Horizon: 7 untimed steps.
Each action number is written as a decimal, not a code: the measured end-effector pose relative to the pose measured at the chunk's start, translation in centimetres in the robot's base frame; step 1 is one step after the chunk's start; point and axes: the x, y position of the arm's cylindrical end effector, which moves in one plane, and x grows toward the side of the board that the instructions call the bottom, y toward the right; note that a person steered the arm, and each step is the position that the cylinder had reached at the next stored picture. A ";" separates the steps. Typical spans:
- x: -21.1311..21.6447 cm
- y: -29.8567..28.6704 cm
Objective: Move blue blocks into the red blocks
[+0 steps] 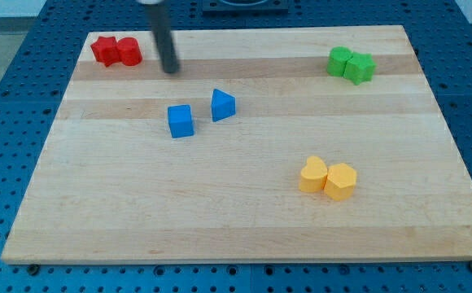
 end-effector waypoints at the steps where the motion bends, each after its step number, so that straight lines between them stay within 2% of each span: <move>1: 2.1 10.0; 2: 8.8 14.6; 3: 11.3 9.0; 5: 6.6 -3.6; 6: 6.6 -3.5; 7: 5.6 -0.7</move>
